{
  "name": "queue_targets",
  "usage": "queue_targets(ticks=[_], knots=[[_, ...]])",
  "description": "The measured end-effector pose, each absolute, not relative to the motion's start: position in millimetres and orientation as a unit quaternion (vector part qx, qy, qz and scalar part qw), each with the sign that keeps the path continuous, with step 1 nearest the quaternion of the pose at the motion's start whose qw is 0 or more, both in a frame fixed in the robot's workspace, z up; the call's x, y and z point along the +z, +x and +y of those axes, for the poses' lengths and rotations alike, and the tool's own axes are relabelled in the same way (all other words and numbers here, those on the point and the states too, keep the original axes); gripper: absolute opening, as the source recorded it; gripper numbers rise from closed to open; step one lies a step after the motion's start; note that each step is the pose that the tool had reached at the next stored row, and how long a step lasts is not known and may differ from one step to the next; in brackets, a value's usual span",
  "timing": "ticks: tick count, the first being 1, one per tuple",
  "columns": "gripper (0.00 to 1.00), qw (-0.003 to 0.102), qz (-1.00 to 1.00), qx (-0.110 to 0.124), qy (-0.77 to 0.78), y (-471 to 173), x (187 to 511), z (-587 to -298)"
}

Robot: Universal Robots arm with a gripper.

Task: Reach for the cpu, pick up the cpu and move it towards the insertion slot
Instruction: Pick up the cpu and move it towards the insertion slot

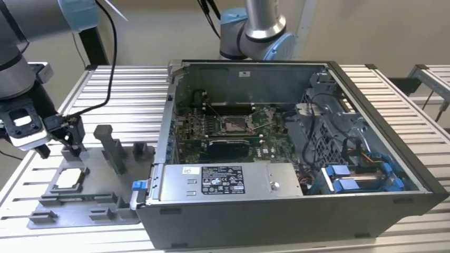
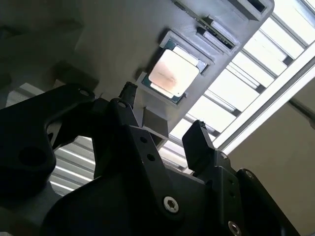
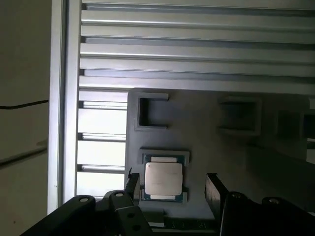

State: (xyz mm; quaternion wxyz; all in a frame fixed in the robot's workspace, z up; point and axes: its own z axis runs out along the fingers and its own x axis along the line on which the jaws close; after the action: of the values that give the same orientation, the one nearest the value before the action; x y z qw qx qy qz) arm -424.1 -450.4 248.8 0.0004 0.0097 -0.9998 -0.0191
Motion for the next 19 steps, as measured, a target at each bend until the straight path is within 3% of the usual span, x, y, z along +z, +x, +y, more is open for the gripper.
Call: queue_targets(ticks=[19], knots=[[1.0, 0.0, -1.0, -0.019, 0.01, -428.5, 214.3, -461.1]])
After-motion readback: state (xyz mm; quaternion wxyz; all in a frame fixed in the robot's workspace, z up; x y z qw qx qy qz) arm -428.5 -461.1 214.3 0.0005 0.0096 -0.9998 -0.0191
